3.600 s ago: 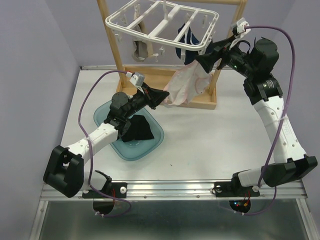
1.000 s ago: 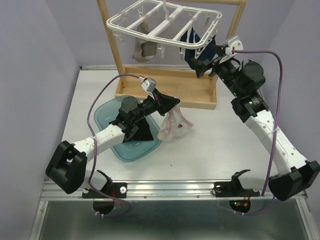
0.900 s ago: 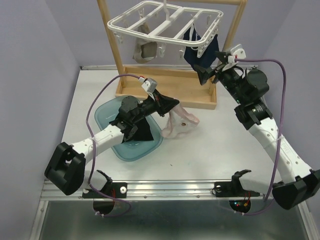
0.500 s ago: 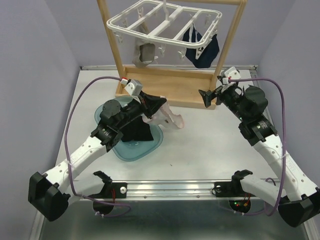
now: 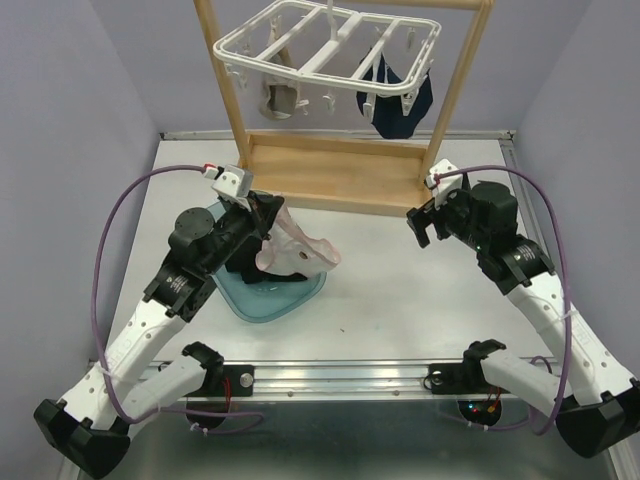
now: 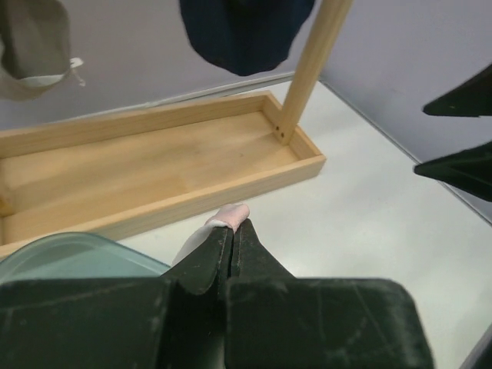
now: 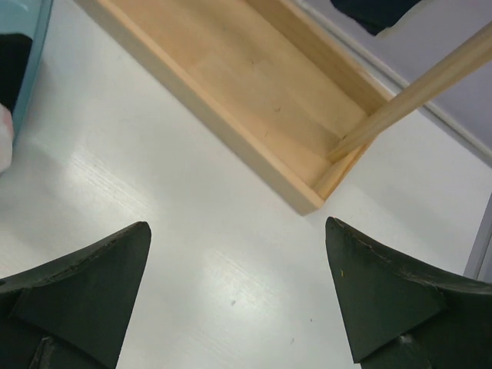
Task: Remove the underwear clipped to the hanger
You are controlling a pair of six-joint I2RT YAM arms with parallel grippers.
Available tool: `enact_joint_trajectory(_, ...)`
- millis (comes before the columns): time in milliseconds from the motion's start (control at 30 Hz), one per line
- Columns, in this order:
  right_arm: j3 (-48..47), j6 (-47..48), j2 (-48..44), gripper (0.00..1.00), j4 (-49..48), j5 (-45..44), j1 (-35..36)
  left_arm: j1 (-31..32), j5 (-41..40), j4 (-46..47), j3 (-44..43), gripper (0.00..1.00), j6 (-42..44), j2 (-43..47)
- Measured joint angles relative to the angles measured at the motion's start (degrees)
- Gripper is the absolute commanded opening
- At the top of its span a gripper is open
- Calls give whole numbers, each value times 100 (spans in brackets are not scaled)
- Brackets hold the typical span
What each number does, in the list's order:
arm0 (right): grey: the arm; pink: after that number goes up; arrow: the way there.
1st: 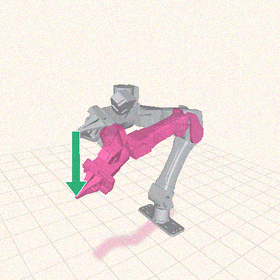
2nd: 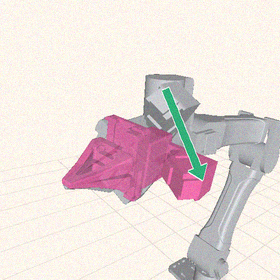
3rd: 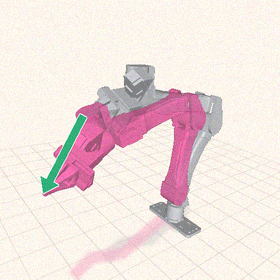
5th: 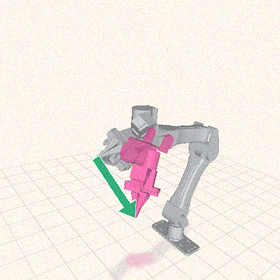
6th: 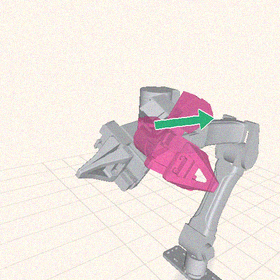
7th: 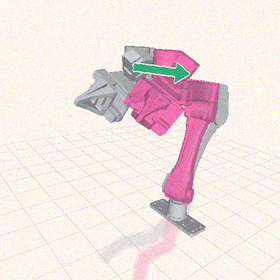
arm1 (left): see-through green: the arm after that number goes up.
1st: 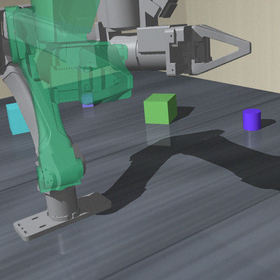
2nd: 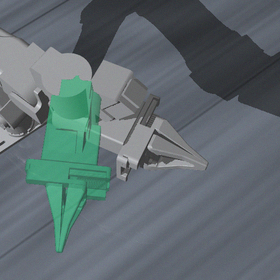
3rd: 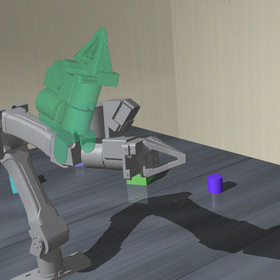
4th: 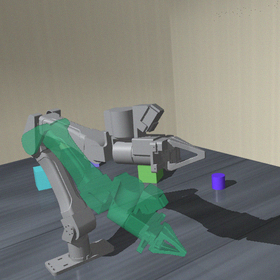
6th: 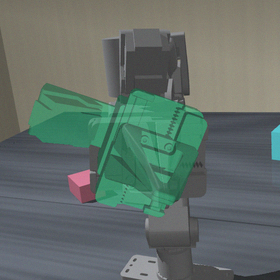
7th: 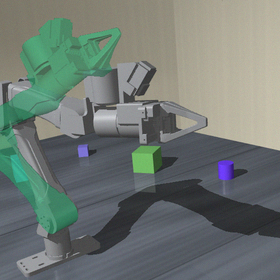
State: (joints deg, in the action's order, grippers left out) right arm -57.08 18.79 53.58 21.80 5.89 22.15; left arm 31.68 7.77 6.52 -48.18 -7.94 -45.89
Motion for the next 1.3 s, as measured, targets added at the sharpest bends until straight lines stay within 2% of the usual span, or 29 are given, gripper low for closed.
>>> enact_joint_trajectory(267,0,337,168,100,999,55,-422,-382,-656,-597,-374,0,297,15)
enact_joint_trajectory(433,197,498,212,100,1176,339,-605,-577,-914,-730,-667,0,461,-57)
enact_joint_trajectory(667,662,420,302,100,1088,857,-706,-787,-1102,-780,-809,0,573,-321)
enact_joint_trajectory(933,1707,55,-146,100,619,1021,-756,-1132,-1381,-1032,-800,0,444,-750)
enact_joint_trajectory(967,1716,42,-186,100,595,1021,-758,-1167,-1364,-1032,-789,2,413,-815)
enact_joint_trajectory(1033,1718,4,-348,100,463,1023,-778,-1263,-1276,-1047,-717,13,343,-1049)
enact_joint_trajectory(1067,1718,-13,-415,100,420,1025,-796,-1292,-1248,-1075,-664,30,313,-1152)
enact_joint_trajectory(1167,1718,-35,-634,100,302,1019,-883,-1351,-1191,-1222,-446,58,260,-1366)
enact_joint_trajectory(1233,1718,-39,-732,100,256,1019,-953,-1375,-1191,-1338,-302,69,225,-1364)
enact_joint_trajectory(1300,1718,-39,-741,100,219,1019,-990,-1381,-1191,-1414,-223,74,247,-1287)
